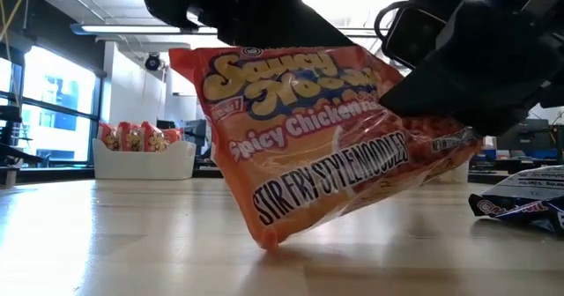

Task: Sort Maruchan noodles
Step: Put the orange noodle pack into the white bin

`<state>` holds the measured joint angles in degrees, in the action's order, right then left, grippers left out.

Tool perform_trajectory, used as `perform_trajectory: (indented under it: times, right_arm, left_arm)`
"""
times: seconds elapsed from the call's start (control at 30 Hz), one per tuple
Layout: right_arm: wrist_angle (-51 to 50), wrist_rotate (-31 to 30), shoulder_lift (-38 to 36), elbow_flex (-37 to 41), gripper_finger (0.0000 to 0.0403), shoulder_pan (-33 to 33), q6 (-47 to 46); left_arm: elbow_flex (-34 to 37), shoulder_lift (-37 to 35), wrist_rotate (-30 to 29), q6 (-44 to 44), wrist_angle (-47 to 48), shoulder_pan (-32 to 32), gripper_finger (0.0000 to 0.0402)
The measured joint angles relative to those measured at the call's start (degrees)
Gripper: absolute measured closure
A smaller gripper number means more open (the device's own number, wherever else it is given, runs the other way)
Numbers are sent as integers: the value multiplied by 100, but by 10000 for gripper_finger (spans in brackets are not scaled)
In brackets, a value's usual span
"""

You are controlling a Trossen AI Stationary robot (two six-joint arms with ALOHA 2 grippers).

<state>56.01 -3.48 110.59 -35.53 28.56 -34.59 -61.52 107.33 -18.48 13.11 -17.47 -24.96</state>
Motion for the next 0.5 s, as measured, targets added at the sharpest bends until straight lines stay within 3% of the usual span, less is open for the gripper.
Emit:
perform_trajectory:
  times: [0.23, 0.5]
  right_arm:
    - [177, 41, 7, 0, 281, 0, 429]
    - [211, -116, 7, 0, 278, 0, 892]
  left_arm:
    - [-2, -450, -2, -572, 466, -60, 360]
    - [0, -1023, 865, -1733, 1358, -137, 304]
